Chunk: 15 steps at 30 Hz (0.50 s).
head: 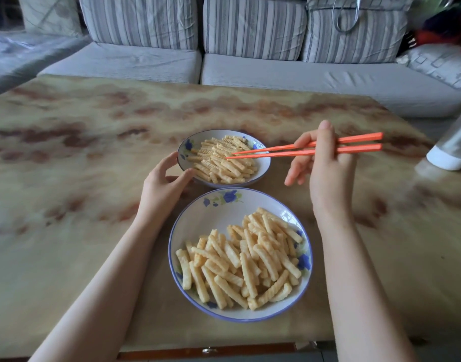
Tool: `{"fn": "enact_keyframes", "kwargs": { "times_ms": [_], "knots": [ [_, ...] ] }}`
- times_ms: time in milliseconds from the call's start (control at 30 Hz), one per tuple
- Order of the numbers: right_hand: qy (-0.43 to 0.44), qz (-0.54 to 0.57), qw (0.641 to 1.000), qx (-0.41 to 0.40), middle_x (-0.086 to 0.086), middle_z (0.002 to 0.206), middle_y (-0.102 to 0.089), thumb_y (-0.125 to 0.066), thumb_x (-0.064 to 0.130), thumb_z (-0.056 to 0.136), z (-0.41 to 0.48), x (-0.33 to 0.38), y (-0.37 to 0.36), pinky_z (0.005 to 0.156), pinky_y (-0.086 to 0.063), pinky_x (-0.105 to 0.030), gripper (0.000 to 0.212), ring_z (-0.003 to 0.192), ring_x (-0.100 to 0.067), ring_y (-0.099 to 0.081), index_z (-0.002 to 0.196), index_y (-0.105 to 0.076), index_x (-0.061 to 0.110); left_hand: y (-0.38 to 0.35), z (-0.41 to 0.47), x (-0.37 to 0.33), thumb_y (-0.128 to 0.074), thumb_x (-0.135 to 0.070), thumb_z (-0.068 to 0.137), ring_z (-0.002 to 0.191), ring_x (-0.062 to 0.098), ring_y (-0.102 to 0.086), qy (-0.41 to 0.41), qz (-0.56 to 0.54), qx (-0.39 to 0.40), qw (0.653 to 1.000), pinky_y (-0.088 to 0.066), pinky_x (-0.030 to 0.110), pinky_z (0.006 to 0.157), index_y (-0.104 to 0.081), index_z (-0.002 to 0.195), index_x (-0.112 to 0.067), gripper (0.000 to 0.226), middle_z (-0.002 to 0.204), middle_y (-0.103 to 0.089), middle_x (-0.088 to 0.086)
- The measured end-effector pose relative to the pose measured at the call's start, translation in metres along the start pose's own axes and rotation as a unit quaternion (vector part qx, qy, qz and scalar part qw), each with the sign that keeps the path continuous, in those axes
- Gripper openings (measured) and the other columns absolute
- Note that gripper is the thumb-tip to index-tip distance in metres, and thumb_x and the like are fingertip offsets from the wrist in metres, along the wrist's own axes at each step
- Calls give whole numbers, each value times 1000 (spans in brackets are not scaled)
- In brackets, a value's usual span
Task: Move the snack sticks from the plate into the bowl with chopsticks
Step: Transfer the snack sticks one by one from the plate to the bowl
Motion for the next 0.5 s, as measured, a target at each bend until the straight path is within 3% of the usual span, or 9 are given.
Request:
{"fn": "enact_keyframes", "kwargs": {
  "times_ms": [100, 333, 500],
  "knots": [
    [6, -3, 1000, 6, -3, 34, -45, -33, 29, 105, 2, 9, 13, 37, -26, -25, 47, 29, -19, -48, 65, -50, 13, 0, 1, 0, -69, -24, 89, 73, 14, -73, -1, 0, -1, 1000, -58, 26, 73, -59, 132, -29, 45, 92, -76, -1],
    [25, -39, 997, 54, -5, 34, -42, -34, 27, 104, -2, 35, 43, 36, -22, -24, 46, 27, -22, -43, 64, -51, 13, 0, 0, -2, -69, -22, 89, 63, 2, -69, -7, 2, -1, 1000, -53, 12, 62, -60, 131, -28, 43, 87, -72, -15],
    [18, -88, 992, 86, -9, 34, -43, -35, 30, 103, -3, 45, 57, 37, -23, -25, 47, 28, -26, -42, 63, -53, 14, 1, -1, 0, -69, -24, 89, 68, 7, -72, -7, -3, 6, 1000, -57, 22, 71, -59, 132, -29, 44, 93, -75, -7]
  ]
}}
Point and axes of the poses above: each hand's wrist, its own z-axis towards the middle knuckle, its own y-axis out of the back of the hand, x = y × z, the point moved 5 cm from there along z, towards the middle knuckle
